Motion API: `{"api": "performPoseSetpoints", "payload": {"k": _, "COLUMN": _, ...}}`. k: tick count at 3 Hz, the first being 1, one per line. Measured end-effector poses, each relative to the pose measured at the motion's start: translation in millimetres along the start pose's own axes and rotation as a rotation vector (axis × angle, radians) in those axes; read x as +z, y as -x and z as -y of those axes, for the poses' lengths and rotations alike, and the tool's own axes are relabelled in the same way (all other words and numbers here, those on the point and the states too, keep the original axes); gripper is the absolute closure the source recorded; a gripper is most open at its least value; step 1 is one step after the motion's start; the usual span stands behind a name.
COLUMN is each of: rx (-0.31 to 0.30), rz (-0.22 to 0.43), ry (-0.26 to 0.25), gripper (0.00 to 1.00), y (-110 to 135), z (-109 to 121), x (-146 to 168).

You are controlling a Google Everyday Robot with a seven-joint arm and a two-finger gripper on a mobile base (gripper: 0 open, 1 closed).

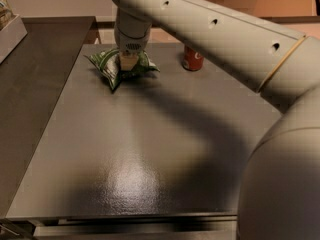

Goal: Move green jalapeno chip bag near rxbar blueberry

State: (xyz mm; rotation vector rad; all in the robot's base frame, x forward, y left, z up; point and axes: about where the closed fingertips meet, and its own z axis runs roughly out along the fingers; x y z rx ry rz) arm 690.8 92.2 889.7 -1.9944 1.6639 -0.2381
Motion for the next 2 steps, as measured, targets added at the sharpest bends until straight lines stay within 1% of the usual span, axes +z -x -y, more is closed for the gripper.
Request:
{"api": "performPoseSetpoints", "payload": {"k": 1, "rx": -0.001, "rz": -0.001, "ry": 0.003, "gripper": 0.0, "y": 0.0, "z": -0.9, "x": 1.5}}
{"api": "performPoseSetpoints", "payload": {"k": 2, "rx": -0.001, "rz": -0.001, "ry": 0.003, "gripper": 0.0, "y": 0.0, "z": -1.0, "x": 1.5}}
